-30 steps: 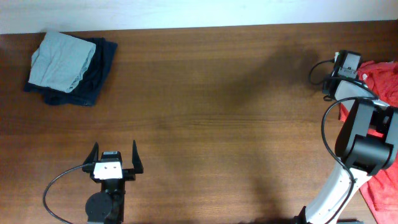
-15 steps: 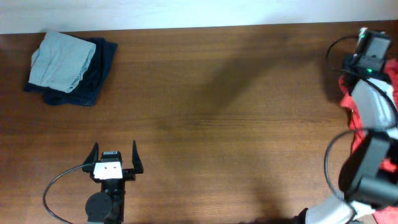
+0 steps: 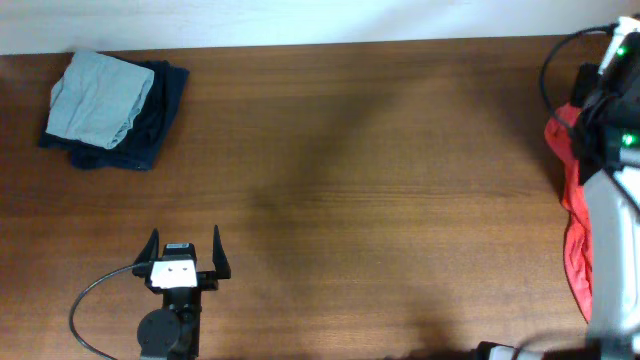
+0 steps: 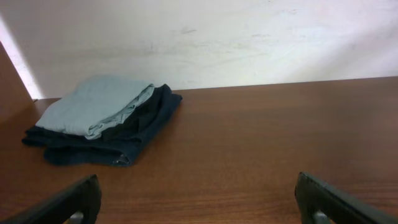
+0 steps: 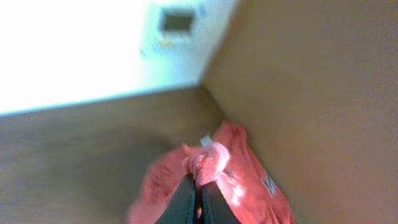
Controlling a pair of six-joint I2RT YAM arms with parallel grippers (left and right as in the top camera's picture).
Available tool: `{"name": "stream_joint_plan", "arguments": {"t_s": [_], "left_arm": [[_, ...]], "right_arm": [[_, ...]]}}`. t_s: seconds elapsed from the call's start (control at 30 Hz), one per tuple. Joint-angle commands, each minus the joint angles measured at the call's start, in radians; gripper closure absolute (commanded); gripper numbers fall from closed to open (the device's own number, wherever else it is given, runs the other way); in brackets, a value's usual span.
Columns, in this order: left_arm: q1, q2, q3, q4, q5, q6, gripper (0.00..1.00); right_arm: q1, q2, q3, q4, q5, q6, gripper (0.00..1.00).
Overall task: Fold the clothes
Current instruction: 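Drag the gripped shirt leftward to the table center with the right gripper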
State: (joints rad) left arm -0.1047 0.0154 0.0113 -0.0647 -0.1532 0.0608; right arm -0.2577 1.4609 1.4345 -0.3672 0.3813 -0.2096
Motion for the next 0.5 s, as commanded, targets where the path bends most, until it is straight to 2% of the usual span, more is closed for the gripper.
{"name": "stream_joint_plan", "arguments": {"t_s": [0.0,0.2,0.47], "left_arm": [[-0.004,-0.008,-0.002,-0.005,0.015,0.016,0.01],[-0.004,-0.008,-0.002,-0.005,0.015,0.016,0.0],[-0.004,-0.008,-0.002,-0.005,0.015,0.016,0.01]], "right_arm": [[0.126,-0.116,0.024,0.003,-0.014,0.003,0.96],[0.371,-0.161,0.024,-0.024,-0.033,-0.003,0.96],[0.666,-0.103,0.024,-0.048,-0.285,-0.005,0.96]]}}
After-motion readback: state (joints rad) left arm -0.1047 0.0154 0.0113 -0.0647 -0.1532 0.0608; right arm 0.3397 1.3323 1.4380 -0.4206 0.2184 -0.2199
